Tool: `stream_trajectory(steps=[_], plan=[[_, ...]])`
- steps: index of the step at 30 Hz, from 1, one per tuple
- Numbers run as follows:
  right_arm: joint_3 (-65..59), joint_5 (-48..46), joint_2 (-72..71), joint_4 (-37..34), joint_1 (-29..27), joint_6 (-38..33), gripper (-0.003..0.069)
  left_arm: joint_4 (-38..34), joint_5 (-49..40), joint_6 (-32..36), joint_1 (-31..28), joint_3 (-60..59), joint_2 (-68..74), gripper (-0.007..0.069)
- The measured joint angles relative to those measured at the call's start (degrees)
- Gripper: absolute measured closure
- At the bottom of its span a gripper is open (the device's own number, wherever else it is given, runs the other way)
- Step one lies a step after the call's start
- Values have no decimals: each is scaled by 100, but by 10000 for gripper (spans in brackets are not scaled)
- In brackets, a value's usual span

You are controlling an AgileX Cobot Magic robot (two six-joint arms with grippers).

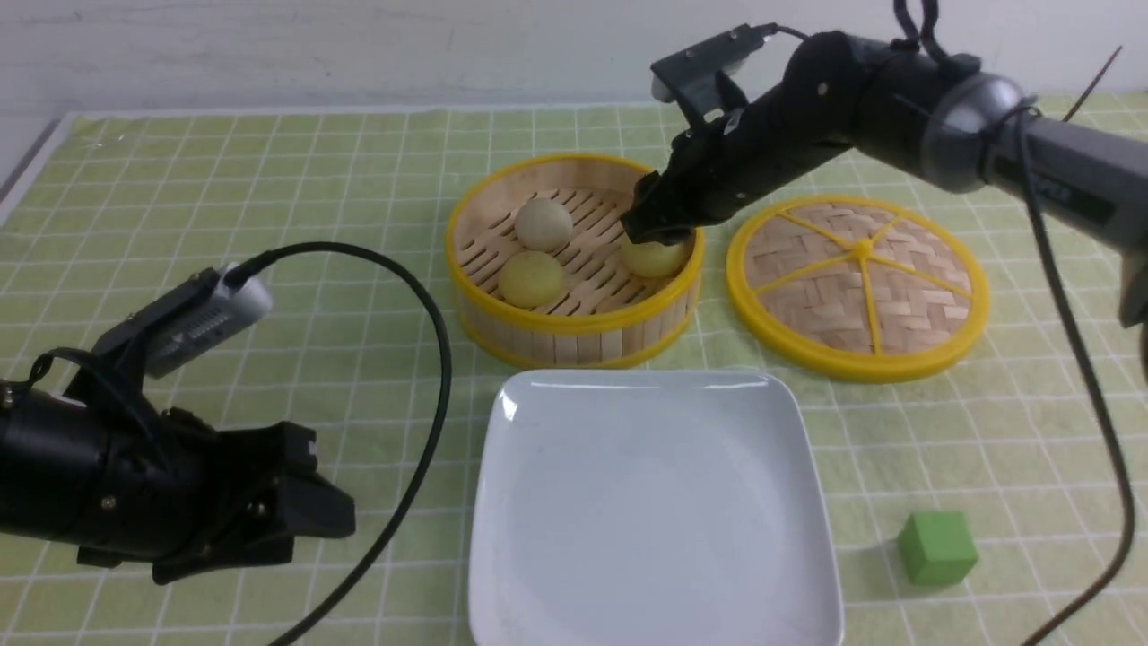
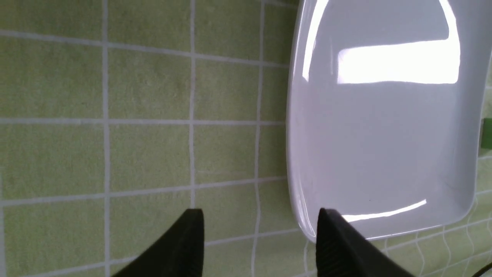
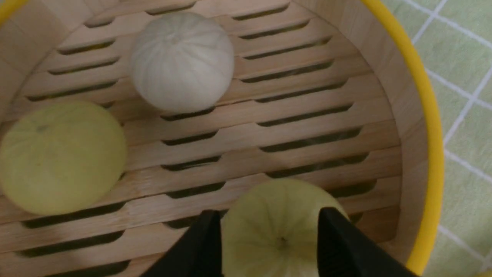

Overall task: Put the steamed buns into the plate on the green tablecloth.
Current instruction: 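Reach toward a bun in the bamboo steamer with the right gripper, then move the steamed bun from the bamboo steamer onto the white plate with the right gripper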

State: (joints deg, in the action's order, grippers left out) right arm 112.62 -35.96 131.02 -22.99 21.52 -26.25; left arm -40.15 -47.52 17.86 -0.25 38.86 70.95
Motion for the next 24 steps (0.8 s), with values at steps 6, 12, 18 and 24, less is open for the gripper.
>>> stream_trajectory(steps=[6, 12, 18, 24], plan=[[33, -233, 72, -5, 0, 0, 601, -14, 37, 0, 0, 0, 0, 212], [33, -1469, -773, 88, 0, 36, 648, -14, 37, 0, 0, 0, 0, 212], [-140, -3332, -2229, 2, 12, 560, 644, -14, 114, 0, 0, 0, 0, 232], [-1868, -3349, -2548, -329, 227, 678, 638, -21, 260, 0, 0, 0, 0, 263]])
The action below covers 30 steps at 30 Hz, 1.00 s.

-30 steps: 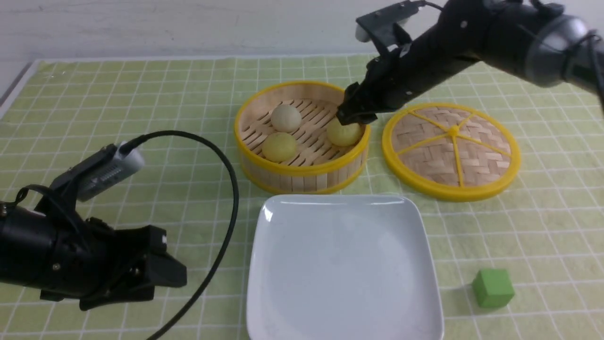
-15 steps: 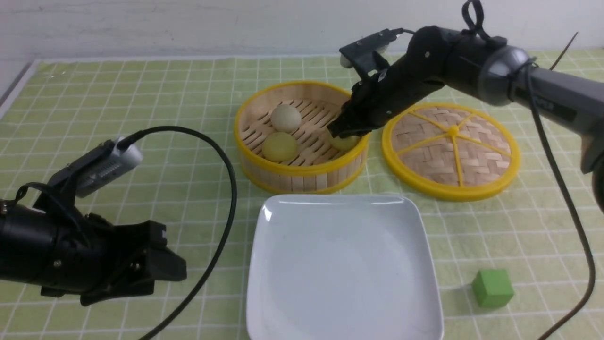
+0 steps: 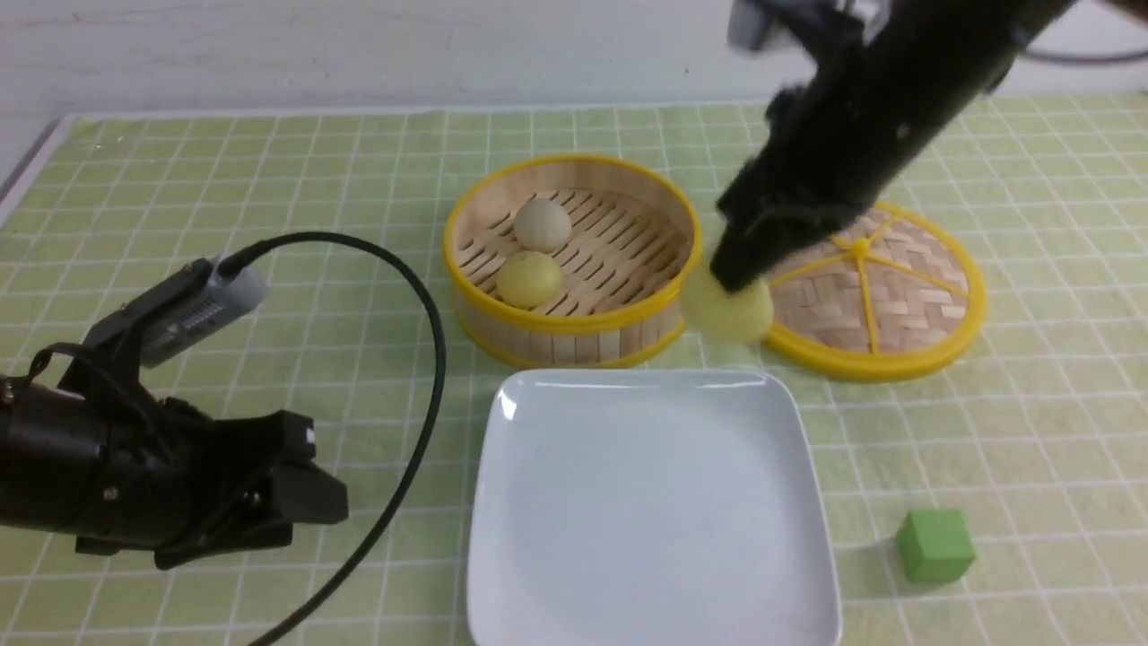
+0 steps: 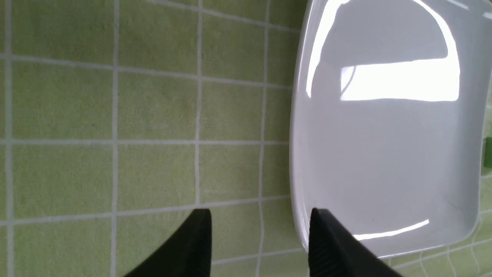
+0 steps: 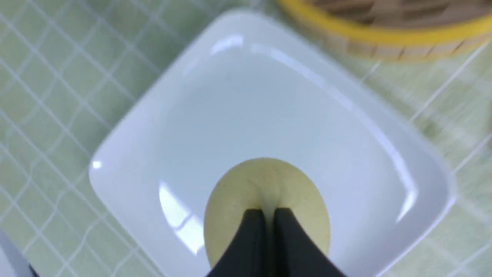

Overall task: Put the steamed buns into the plate on the green tablecloth.
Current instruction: 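Move the steamed bun from the bamboo steamer onto the white plate with the right gripper, then reach into the bamboo steamer and grasp a bun with the left gripper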

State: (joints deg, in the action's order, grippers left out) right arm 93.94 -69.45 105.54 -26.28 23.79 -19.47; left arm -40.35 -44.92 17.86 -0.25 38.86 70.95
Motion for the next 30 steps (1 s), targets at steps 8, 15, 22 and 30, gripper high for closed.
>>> stream_trajectory(steps=[8, 15, 22, 30], plan=[[-1347, 1444, 671, 85, 188, 80, 489, 0, 112, 0, 0, 0, 0, 311], [-584, 362, 630, 397, 182, 220, 147, 0, 117, 0, 0, 0, 0, 351], [-268, 11, -297, 1868, 136, 1146, 307, 5, 276, 5, 0, 0, 0, 395], [-2560, -36, -2454, 2536, 121, 1453, 673, 782, -381, -484, 0, 743, 281, 581]])
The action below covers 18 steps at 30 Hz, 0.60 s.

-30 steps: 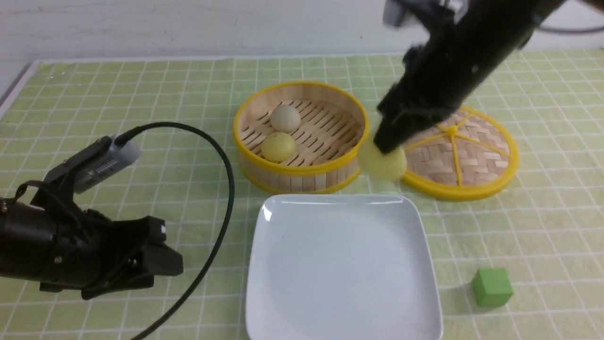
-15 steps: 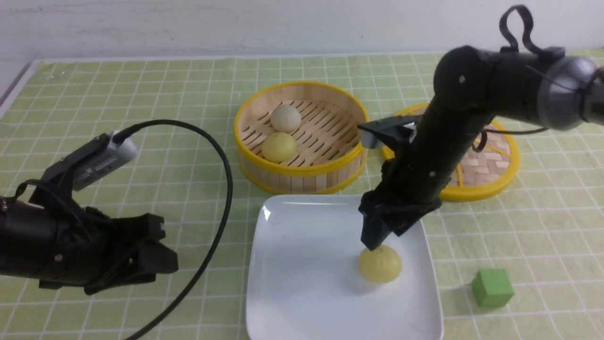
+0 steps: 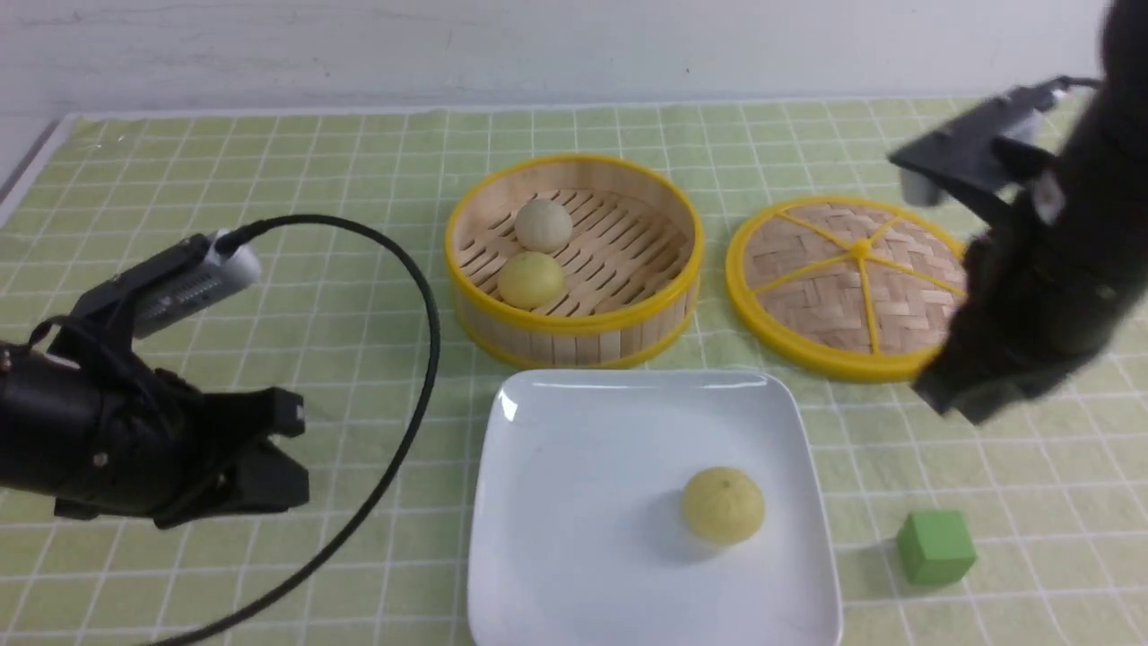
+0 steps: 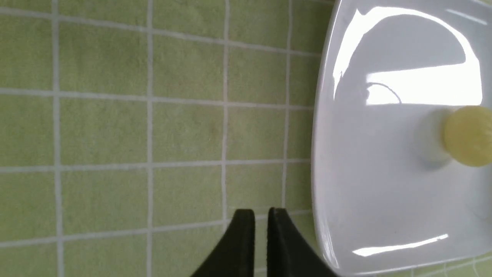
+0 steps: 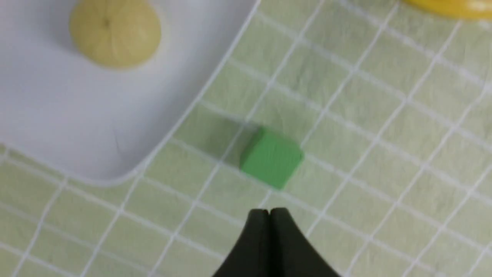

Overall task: Put the steamed buns into the plate on the green tablecloth.
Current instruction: 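Reach into the bamboo steamer and grasp a bun with the left gripper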

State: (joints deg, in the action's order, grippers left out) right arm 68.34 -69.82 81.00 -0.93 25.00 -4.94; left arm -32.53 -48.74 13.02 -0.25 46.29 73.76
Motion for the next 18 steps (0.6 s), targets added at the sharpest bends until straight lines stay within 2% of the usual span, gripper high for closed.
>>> stream_trajectory(steps=[4, 5, 6, 11, 14, 15, 16, 18], plan=[[-1134, 109, -1100, 18, 0, 20, 673, 439, -516, -327, 190, 928, 374, 622], [-1773, 455, -1700, 17, 0, 34, 673, 725, -647, -453, 421, 1421, 600, 622], [-1838, 501, -1700, 17, 0, 34, 673, 757, -647, -476, 454, 1482, 633, 622], [-3073, 1409, -3180, 12, 0, 34, 673, 1764, -792, -1368, 1471, 3131, 1679, 622], [-3270, 1620, -3774, 12, 0, 34, 673, 2560, -900, -2335, 1917, 4158, 2437, 590], [-3277, 1630, -3774, 12, 0, 34, 673, 2654, -911, -2397, 1937, 4221, 2543, 587], [-3281, 1708, -3953, 12, 0, 34, 673, 2985, -1032, -2885, 2071, 4800, 2971, 545], [-3281, 1780, -4058, -9, 0, 34, 673, 3218, -1184, -3196, 2135, 5375, 3497, 490]])
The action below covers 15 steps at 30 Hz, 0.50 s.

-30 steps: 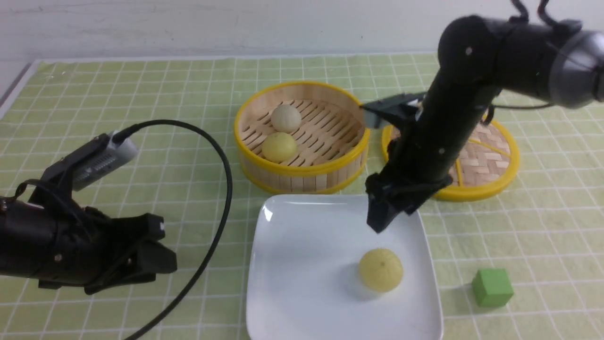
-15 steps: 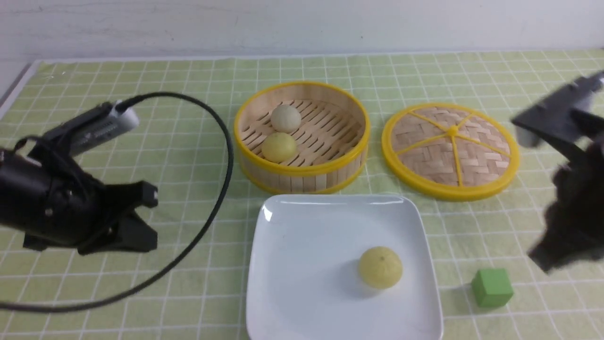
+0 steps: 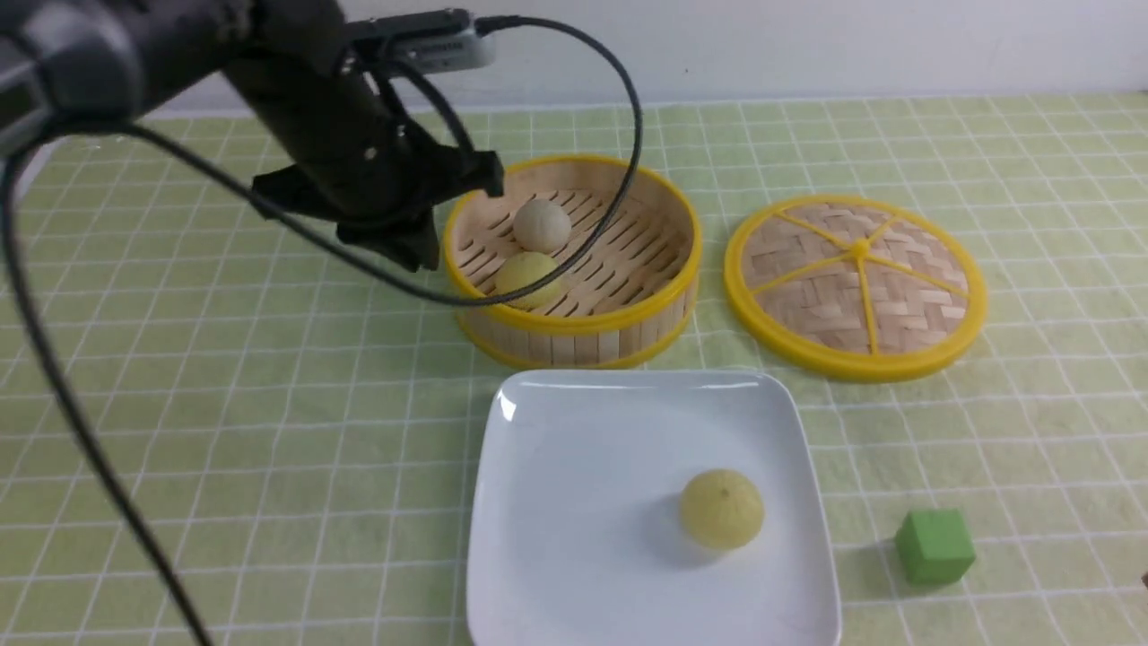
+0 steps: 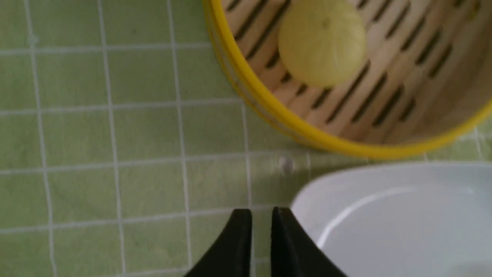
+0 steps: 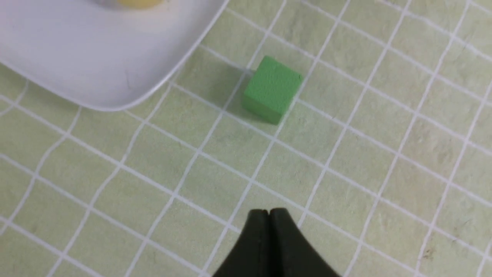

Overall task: Put the steamed buns into the plate on the green tablecloth.
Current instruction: 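Reach into the bamboo steamer and grasp a bun with the left gripper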

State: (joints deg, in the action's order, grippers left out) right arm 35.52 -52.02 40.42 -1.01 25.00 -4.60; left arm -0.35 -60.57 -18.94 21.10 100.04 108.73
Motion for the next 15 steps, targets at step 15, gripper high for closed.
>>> stream_trajectory(steps=[15], plan=[[-28, 166, -10, -101, 0, 0, 670, -444, -182, -175, 33, 2179, 2158, 219]])
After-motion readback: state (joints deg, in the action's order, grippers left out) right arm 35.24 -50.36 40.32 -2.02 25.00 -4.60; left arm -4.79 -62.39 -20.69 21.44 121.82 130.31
